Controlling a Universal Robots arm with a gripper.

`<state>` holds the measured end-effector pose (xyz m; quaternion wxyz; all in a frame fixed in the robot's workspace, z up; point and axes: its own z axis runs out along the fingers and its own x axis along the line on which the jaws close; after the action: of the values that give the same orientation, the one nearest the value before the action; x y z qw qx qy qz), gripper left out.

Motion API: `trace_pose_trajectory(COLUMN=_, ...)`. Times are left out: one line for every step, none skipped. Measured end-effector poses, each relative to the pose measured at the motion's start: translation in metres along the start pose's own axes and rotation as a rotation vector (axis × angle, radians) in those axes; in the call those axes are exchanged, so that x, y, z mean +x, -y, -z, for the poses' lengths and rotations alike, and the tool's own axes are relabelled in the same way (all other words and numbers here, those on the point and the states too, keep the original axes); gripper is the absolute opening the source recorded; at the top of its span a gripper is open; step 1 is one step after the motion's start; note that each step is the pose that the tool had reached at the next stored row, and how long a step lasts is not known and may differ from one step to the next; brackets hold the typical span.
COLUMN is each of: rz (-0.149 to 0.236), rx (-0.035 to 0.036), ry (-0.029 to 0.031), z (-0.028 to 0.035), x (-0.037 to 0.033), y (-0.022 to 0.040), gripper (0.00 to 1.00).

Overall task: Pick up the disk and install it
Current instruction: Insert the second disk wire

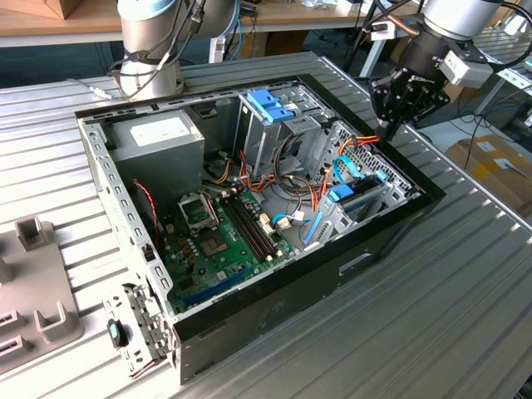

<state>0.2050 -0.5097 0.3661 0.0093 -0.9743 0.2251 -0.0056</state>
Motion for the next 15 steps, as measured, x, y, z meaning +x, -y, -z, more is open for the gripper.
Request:
trace_pose_trajectory(rz=0.0, rx=0.0, ry=0.0, z=-0.0001, x=0.0, y=0.0, gripper=0.22)
trace_pose_trajectory(rz=0.0, rx=0.0, ry=0.0, z=-0.0001, x=0.0, y=0.0, gripper=0.22)
trace_pose_trajectory(rz=0.0, rx=-0.0001, ry=0.0, z=-0.0001, x=0.0, y=0.0, gripper=0.22)
trace_pose_trajectory(rz=0.0, rx=0.0, ry=0.0, z=-0.0002, x=0.0, y=0.0, gripper=0.22)
trace_pose_trajectory(rz=0.0, rx=-0.0002, ry=-0.0001, z=-0.0001, x=0.0, y=0.0, gripper=0.2)
trace_pose_trajectory(rz=0.0, rx=-0.0001, ry=0.0, z=-0.0001, x=0.0, y=0.0, gripper=0.16)
trace_pose_trajectory(rz=0.0, rx=-0.0001, ry=0.0, z=-0.0002, x=0.0, y=0.0, gripper=0.16)
trace_pose_trajectory(rz=0.0, rx=-0.0001, ry=0.0, z=-0.0002, x=0.0, y=0.0, gripper=0.16)
trace_pose_trajectory(rz=0.0, rx=0.0, ry=0.0, z=-0.0002, x=0.0, y=0.0, gripper=0.16)
trace_pose_trajectory(rz=0.0, rx=0.0, ry=0.0, z=-0.0003, x=0.0, y=0.0, gripper=0.16)
trace_pose_trajectory(rz=0.0, rx=0.0, ry=0.0, z=-0.0003, x=0.0, y=0.0, gripper=0.16)
trace_pose_trajectory(rz=0.0, rx=0.0, ry=0.0, z=-0.0003, x=0.0, y=0.0, gripper=0.16)
trace_pose_trajectory(rz=0.0, rx=-0.0001, ry=0.0, z=-0.0003, x=0.0, y=0.0, gripper=0.16)
trace_pose_trajectory(rz=0.0, rx=-0.0001, ry=0.0, z=-0.0003, x=0.0, y=0.0, gripper=0.16)
trace_pose_trajectory(rz=0.0, rx=0.0, ry=0.0, z=-0.0003, x=0.0, y=0.0, gripper=0.16)
